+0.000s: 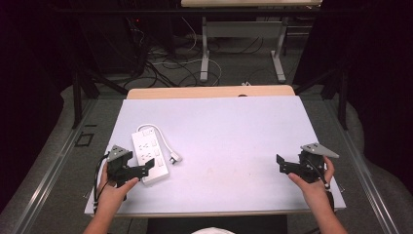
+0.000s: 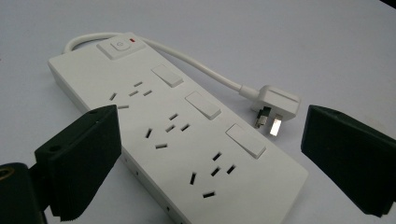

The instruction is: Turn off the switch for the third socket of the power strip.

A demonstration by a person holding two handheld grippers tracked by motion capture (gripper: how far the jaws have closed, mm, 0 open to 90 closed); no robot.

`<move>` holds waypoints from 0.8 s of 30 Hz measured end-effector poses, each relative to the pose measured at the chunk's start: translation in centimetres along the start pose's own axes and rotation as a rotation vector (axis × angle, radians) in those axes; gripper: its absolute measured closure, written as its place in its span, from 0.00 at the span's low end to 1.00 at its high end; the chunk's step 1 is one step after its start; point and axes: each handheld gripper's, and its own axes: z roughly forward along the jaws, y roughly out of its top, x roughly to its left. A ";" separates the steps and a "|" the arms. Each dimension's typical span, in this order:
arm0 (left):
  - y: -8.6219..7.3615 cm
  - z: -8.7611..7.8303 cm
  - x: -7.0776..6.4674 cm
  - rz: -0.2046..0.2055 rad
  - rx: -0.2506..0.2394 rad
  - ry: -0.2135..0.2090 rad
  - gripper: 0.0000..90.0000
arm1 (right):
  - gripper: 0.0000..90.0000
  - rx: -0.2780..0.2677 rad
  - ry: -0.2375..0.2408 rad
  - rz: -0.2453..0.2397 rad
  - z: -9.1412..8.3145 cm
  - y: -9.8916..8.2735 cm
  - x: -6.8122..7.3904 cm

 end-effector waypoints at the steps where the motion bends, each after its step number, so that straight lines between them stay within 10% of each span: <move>1: 0.0 -0.1 0.0 0.000 -0.001 -0.003 0.05 | 0.00 -0.007 0.002 -0.007 0.0 -0.3 -0.1; 24: 1.1 -0.4 -0.6 0.029 0.006 -0.002 0.13 | 0.03 -0.020 0.033 -0.037 0.4 -0.7 0.7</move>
